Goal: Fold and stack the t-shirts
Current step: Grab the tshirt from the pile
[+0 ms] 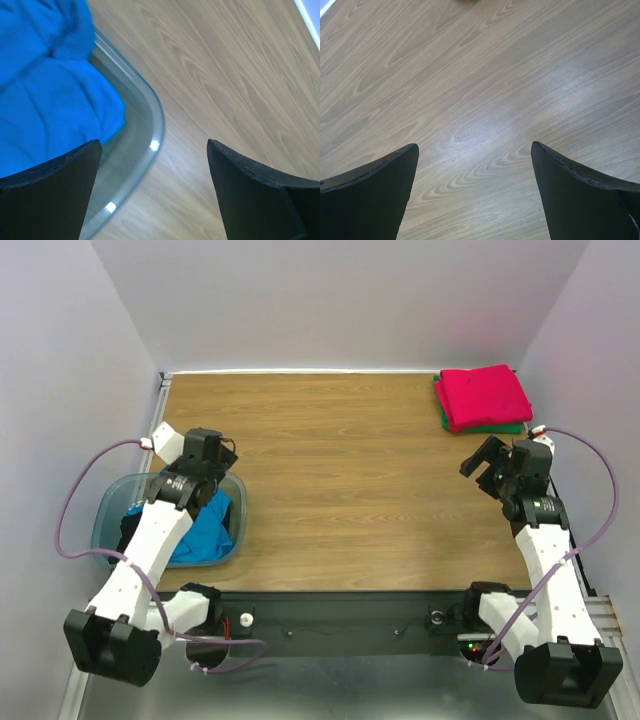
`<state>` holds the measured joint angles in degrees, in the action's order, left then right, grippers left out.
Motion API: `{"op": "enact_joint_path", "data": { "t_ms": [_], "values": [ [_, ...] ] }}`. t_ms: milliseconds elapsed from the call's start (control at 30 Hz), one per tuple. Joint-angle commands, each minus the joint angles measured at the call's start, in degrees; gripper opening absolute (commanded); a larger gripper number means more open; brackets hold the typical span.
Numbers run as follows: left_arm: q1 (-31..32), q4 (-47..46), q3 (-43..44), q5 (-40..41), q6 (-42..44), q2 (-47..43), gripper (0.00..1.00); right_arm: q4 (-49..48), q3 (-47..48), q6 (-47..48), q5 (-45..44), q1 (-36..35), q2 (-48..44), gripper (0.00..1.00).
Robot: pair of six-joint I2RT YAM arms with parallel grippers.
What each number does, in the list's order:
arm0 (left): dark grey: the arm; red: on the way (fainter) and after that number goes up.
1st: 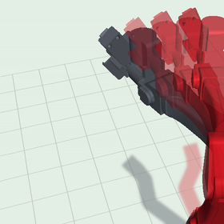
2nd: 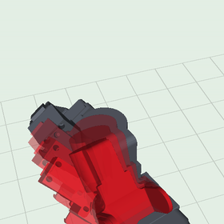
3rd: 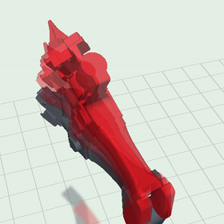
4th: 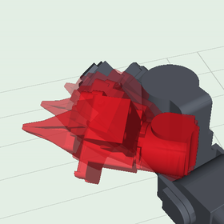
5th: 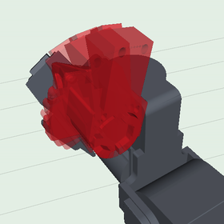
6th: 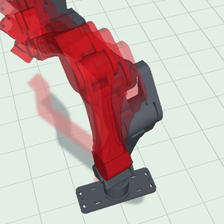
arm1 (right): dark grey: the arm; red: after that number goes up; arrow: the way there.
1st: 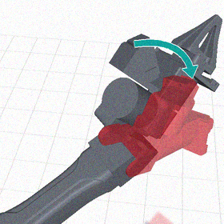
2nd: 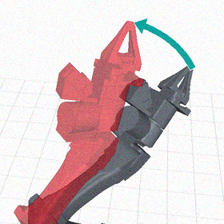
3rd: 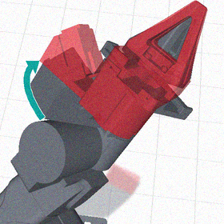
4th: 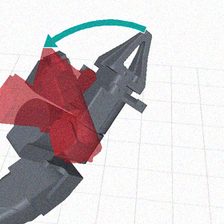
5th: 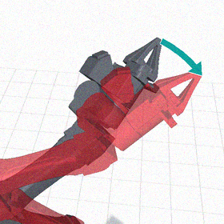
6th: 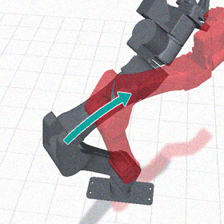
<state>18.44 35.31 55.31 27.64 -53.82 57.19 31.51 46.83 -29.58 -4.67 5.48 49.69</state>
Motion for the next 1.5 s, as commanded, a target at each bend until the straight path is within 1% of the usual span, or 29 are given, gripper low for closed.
{"op": "enact_joint_path", "data": {
  "t_ms": [0,33,100,167,233,267,333,533,567,600,667,700,767,800,833,867,933,967,1033,1067,1100,1167,1467],
  "values": [
    [-10.24,-3.92,3.31,-1.97,2.14,4.93,0.98,-2.41,3.00,4.69,2.81,-0.38,-0.91,1.00],
    [-13.92,-4.37,3.58,-1.80,2.32,5.99,0.98,-2.41,3.09,4.54,3.08,-0.38,-0.74,1.00],
    [-17.28,-5.34,4.10,-1.80,2.67,8.28,0.98,-2.41,3.36,4.71,3.87,-0.38,-0.56,1.00],
    [-22.10,-8.49,4.89,-2.85,3.63,11.71,0.98,-2.50,3.53,2.52,3.53,-0.38,-0.56,1.00],
    [-24.75,-13.74,5.33,-4.34,5.74,15.12,0.98,-2.50,3.62,2.69,2.65,-0.38,-0.39,1.00],
    [-25.90,-14.47,5.94,-6.78,6.27,16.45,0.99,-2.50,3.71,2.78,2.04,-0.38,-0.30,1.00],
    [-27.92,-16.14,7.44,-7.86,7.67,20.04,0.98,-2.41,3.45,2.78,0.72,-0.38,-0.12,1.00],
    [-29.59,-17.47,11.48,-8.04,10.49,28.22,0.92,-2.50,2.74,3.57,1.06,-0.38,-0.74,1.00],
    [-29.77,-16.68,12.53,-8.30,10.32,29.02,0.86,-2.50,2.65,3.57,0.98,-0.38,-0.91,1.00],
    [-29.95,-16.07,12.89,-8.04,9.71,29.82,0.83,-2.50,2.48,3.83,0.89,-0.38,-0.83,1.00],
    [-30.65,-13.09,13.51,-7.25,7.60,31.75,0.83,-2.50,2.30,4.18,1.15,-0.38,-1.00,1.00],
    [-30.83,-12.99,13.51,-7.51,7.16,32.19,0.81,-2.50,2.22,4.36,1.32,-0.38,-1.00,1.00],
    [-30.74,-13.95,13.16,-8.21,7.59,33.25,0.74,-2.50,2.13,4.45,1.59,-0.38,-1.00,1.00],
    [-30.74,-13.52,13.42,-8.30,7.51,33.60,0.67,-2.50,2.13,4.53,1.59,-0.38,-1.09,1.00],
    [-30.74,-12.21,13.77,-7.95,7.33,34.73,0.63,-2.42,2.04,4.62,1.68,-0.38,-1.09,1.00],
    [-30.83,-11.59,14.38,-7.25,7.07,35.27,0.60,-2.41,1.86,4.71,1.68,-0.38,-1.09,0.99],
    [-30.92,-10.44,14.74,-6.98,6.98,36.67,0.59,-2.41,1.78,4.97,1.59,-0.38,-1.26,0.99],
    [-30.83,-9.48,14.83,-6.90,6.89,36.94,0.48,-2.41,1.69,4.97,1.16,-0.38,-1.35,0.99],
    [-30.92,-8.77,14.74,-6.72,6.63,36.86,0.37,-2.41,1.60,4.97,0.89,-0.38,-1.79,0.99],
    [-31.00,-8.51,14.48,-6.72,6.45,36.33,0.23,-2.41,1.60,4.89,0.89,-0.38,-1.88,0.99],
    [-30.92,-8.33,14.48,-6.63,6.45,35.80,0.14,-2.41,1.43,4.89,0.89,-0.38,-1.88,0.99],
    [-30.92,-7.80,14.30,-6.55,6.10,33.71,0.00,-2.41,1.25,4.89,0.80,-0.38,-1.79,0.99],
    [-30.92,-5.34,13.34,-5.66,6.18,22.01,0.00,-2.41,0.81,4.62,1.41,-0.38,-1.26,0.99]
  ]
}}
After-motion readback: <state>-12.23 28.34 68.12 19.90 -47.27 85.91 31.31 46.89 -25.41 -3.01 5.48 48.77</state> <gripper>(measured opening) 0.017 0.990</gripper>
